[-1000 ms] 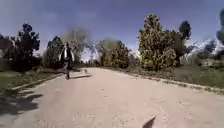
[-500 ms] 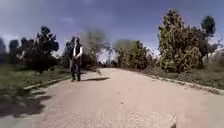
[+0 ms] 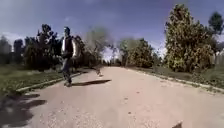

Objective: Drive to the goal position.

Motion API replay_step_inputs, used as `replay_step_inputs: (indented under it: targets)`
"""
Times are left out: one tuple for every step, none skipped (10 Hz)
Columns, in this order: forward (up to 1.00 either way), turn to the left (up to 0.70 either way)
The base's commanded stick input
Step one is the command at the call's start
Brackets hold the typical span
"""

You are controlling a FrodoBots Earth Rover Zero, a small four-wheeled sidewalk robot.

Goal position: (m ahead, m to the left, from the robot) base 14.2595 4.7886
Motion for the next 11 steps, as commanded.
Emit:
replay_step_inputs:
  targets:
    - [0.70, 0.00]
    - [0.70, 0.00]
    - [0.70, -0.12]
    - [0.70, -0.33]
    - [0.70, -0.35]
    - [0.70, -0.35]
    - [0.70, -0.35]
    - [0.70, -0.35]
    - [0.70, -0.24]
    - [0.70, -0.02]
    - [0.70, 0.00]
